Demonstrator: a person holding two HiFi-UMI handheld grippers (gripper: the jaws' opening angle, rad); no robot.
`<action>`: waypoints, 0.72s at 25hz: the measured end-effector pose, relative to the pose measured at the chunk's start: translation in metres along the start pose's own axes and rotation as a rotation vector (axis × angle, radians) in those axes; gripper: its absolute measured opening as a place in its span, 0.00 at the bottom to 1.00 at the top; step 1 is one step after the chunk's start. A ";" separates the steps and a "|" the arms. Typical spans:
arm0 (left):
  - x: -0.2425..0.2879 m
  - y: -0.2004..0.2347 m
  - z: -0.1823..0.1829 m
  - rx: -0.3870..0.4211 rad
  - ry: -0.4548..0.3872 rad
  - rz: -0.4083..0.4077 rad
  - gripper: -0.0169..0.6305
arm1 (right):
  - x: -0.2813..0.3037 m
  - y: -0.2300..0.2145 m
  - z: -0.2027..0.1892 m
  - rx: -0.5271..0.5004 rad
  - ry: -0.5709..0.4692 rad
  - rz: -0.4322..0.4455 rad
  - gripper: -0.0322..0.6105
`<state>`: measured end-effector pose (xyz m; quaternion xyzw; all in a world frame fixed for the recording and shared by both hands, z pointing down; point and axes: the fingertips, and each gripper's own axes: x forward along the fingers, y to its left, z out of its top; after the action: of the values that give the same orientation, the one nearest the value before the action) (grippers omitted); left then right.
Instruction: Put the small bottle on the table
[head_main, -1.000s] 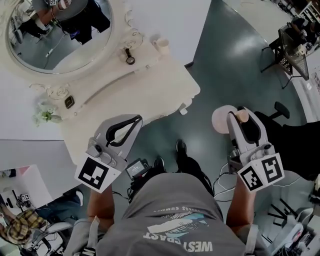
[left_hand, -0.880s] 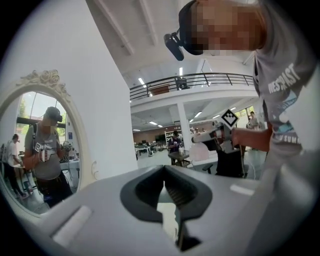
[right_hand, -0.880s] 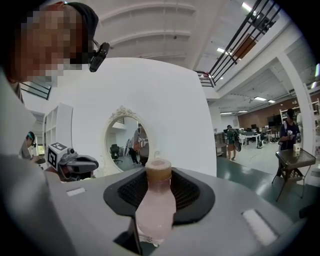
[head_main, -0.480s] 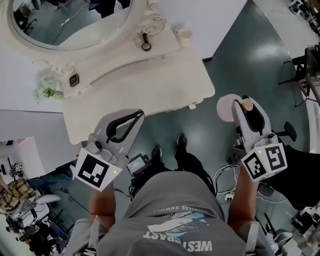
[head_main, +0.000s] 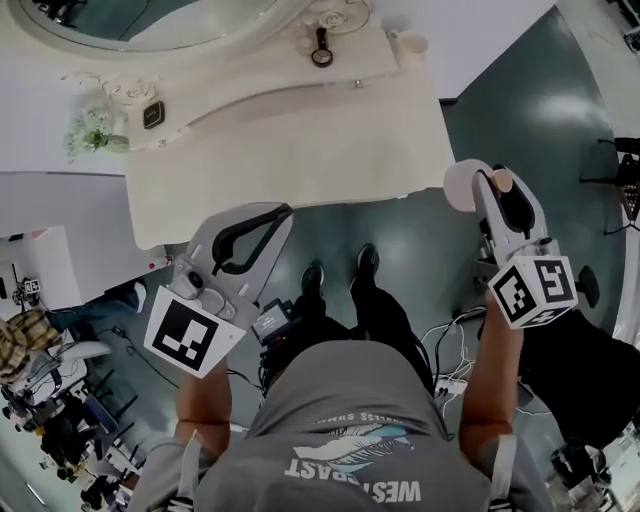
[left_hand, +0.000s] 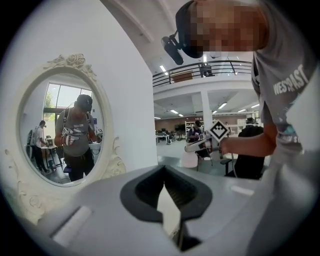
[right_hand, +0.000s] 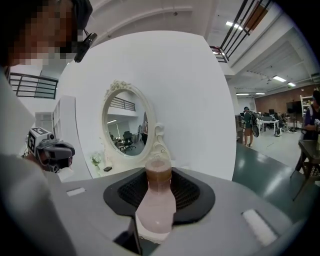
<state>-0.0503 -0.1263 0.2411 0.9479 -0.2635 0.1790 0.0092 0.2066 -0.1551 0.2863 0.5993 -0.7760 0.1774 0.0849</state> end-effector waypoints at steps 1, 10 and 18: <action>0.001 0.003 -0.005 -0.005 0.004 0.005 0.03 | 0.009 -0.002 -0.005 0.002 0.005 0.004 0.27; 0.013 0.013 -0.048 -0.055 0.062 0.036 0.03 | 0.076 -0.020 -0.058 0.009 0.072 0.034 0.27; 0.026 0.019 -0.081 -0.087 0.086 0.041 0.03 | 0.127 -0.026 -0.102 0.005 0.114 0.062 0.27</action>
<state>-0.0658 -0.1462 0.3249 0.9324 -0.2898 0.2081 0.0578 0.1889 -0.2366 0.4289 0.5642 -0.7875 0.2157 0.1221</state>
